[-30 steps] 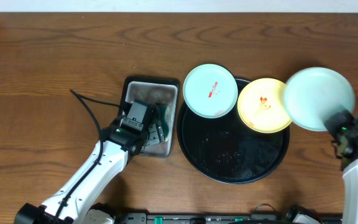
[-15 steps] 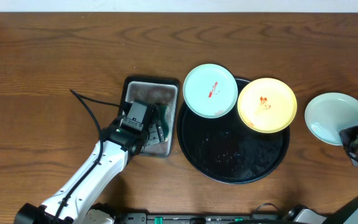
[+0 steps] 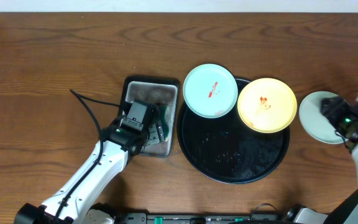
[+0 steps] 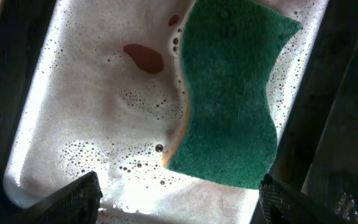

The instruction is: Clean dirty plates on tray and stack at the side

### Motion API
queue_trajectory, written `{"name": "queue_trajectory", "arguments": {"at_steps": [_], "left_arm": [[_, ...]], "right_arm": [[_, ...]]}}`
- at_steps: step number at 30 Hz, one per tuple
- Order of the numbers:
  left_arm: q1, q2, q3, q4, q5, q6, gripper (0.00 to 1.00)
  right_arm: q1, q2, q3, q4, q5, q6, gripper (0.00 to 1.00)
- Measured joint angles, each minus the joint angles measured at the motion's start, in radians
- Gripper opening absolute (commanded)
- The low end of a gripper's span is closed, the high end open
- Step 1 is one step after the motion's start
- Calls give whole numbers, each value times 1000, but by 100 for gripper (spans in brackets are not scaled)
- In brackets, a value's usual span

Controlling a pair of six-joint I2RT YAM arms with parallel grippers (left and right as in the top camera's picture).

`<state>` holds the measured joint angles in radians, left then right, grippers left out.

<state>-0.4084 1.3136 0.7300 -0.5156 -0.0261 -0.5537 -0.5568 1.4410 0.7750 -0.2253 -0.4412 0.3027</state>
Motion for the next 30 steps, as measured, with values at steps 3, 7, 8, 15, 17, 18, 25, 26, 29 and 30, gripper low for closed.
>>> {"name": "queue_trajectory", "arguments": {"at_steps": [3, 7, 8, 15, 17, 18, 25, 26, 29, 30], "left_arm": [[0, 0, 0, 0, 0, 0, 82], [0, 0, 0, 0, 0, 0, 82], [0, 0, 0, 0, 0, 0, 82], [0, 0, 0, -2, 0, 0, 82], [0, 0, 0, -3, 0, 0, 82], [0, 0, 0, -3, 0, 0, 82], [0, 0, 0, -3, 0, 0, 82], [0, 0, 0, -3, 0, 0, 82], [0, 0, 0, -2, 0, 0, 82], [0, 0, 0, 0, 0, 0, 82]], "right_arm": [[97, 6, 0, 3, -38, -112, 65], [198, 53, 0, 4, -6, -187, 60], [217, 74, 0, 7, 11, -200, 59], [249, 183, 0, 39, 78, -236, 14], [249, 195, 0, 42, 84, -246, 6], [249, 196, 0, 41, 85, -242, 4], [249, 166, 1, -5, 87, -244, 1], [249, 137, 1, -32, 86, -243, 1], [251, 55, 1, -94, 74, -243, 1], [254, 18, 1, -124, 68, -243, 1]]}}
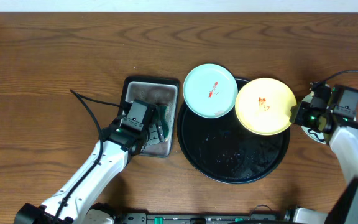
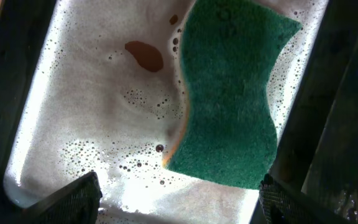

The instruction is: Clean dirty plates on tray and stack at the side

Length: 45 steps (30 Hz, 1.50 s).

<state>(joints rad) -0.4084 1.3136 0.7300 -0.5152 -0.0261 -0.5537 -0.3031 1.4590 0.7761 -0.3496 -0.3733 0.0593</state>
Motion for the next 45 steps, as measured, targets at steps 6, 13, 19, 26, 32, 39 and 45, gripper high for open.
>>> {"name": "queue_trajectory", "arguments": {"at_steps": [6, 13, 19, 26, 32, 39, 45], "left_arm": [[0, 0, 0, 41, 0, 0, 83], [0, 17, 0, 120, 0, 9, 83], [0, 129, 0, 219, -1, 12, 74], [0, 266, 0, 323, 1, 26, 24], [-4, 298, 10, 340, 20, 32, 8], [-4, 266, 13, 285, 18, 142, 54], [-2, 221, 13, 246, 10, 200, 75]], "right_arm": [[77, -100, 3, -190, -18, -4, 1], [183, -43, 2, -241, -20, -20, 1], [237, 9, -3, -241, -18, -23, 1], [243, 47, -7, -241, 1, -23, 1], [243, 53, -7, -240, 6, -23, 1], [243, 53, -7, -241, 7, -23, 1], [243, 53, -7, -241, 8, -23, 1]]}}
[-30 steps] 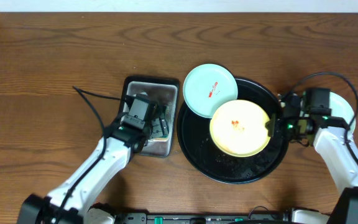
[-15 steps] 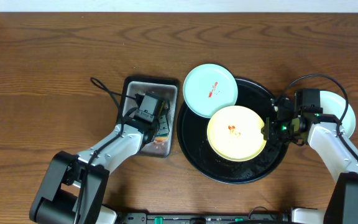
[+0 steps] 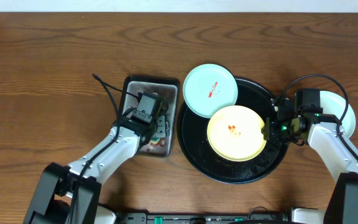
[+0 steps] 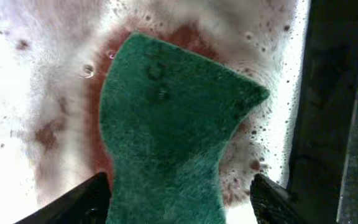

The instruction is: Clean dirty plates on tray and stack at the side

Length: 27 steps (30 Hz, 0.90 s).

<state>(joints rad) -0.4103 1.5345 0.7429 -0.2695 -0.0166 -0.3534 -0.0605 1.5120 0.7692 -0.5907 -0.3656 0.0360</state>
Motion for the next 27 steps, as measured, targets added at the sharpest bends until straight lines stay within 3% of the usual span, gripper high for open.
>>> {"name": "queue_trajectory", "arguments": {"at_steps": [5, 8, 10, 12, 14, 16, 23, 26, 27], "left_arm": [[1, -1, 0, -11, -2, 1, 74], [1, -1, 0, -11, -1, -4, 64], [1, 2, 0, -10, -2, -9, 52], [1, 11, 0, -10, -5, -12, 27], [3, 27, 0, -6, -9, -13, 13], [3, 39, 2, 0, -8, -6, 7], [2, 48, 9, 1, -5, -12, 7], [2, 32, 9, -3, -6, -17, 53], [2, 18, 9, -9, -6, -11, 58]], "right_arm": [[0, 0, 0, 0, 0, 0, 1], [0, 0, 0, 1, 0, 0, 1], [0, 0, 0, 0, 0, 0, 1], [0, 0, 0, 0, 0, 0, 1], [0, 0, 0, 1, 0, 0, 1], [0, 0, 0, 1, 0, 0, 1], [0, 0, 0, 0, 0, 0, 1], [0, 0, 0, 1, 0, 0, 1], [0, 0, 0, 1, 0, 0, 1]]}}
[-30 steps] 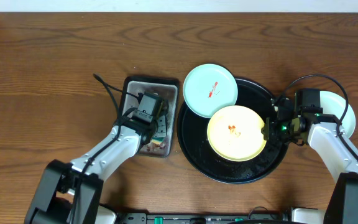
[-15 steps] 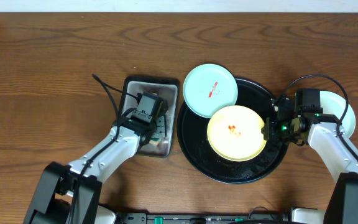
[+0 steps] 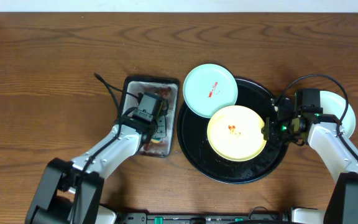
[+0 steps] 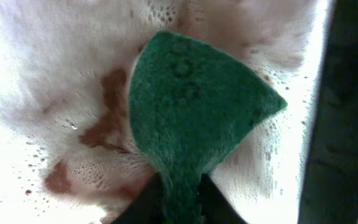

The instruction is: Clean dirty plates on tray and stack at the side

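In the soapy metal tub (image 3: 131,83), my left gripper (image 4: 180,200) is shut on the green sponge (image 4: 197,112) and pinches its near end; reddish stains float in the foam. The yellow plate (image 3: 235,132), with a red smear, lies in the middle of the black tray (image 3: 194,149). My right gripper (image 3: 270,129) grips its right rim. A light-blue plate (image 3: 210,90) with red smears rests on the tray's upper-left rim.
A pale plate (image 3: 348,116) lies on the table right of the tray, partly under my right arm. The tub stands close against the tray's left side. A black cable (image 3: 107,90) loops left of the tub.
My left gripper's fingers have shut on the sponge's near end, squeezing it narrow. More reddish stain shows in the foam. The right arm and both plates have not moved.
My left gripper hung open above the sponge in the tub, and the yellow plate sat on the tray's upper-right rim. My right gripper went from the pale plate to the yellow plate's edge. Then that plate lay mid-tray, and my left gripper straddled the sponge, now shut.
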### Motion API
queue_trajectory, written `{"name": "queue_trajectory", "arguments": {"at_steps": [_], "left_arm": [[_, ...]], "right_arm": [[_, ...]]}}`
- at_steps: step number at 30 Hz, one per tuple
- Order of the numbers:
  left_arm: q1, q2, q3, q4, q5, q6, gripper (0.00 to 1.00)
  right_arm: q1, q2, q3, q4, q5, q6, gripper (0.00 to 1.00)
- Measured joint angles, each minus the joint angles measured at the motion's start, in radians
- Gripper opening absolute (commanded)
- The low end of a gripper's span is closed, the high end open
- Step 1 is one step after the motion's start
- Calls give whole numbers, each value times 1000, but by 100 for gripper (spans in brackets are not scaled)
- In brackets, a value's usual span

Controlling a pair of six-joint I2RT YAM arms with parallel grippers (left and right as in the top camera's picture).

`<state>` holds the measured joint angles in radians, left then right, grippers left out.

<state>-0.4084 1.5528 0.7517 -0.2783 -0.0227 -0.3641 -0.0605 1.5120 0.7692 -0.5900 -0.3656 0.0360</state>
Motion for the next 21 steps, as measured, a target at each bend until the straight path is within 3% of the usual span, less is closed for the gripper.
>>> {"name": "queue_trajectory", "arguments": {"at_steps": [6, 12, 19, 21], "left_arm": [[0, -105, 0, -6, 0, -2, 63], [0, -85, 0, -7, 0, -8, 54], [1, 19, 0, 16, 16, -8, 38], [1, 32, 0, 23, 16, -9, 25]], "right_arm": [[0, 0, 0, 0, 0, 0, 1], [0, 0, 0, 0, 0, 0, 1], [0, 0, 0, 0, 0, 0, 1], [0, 0, 0, 0, 0, 0, 1]]}}
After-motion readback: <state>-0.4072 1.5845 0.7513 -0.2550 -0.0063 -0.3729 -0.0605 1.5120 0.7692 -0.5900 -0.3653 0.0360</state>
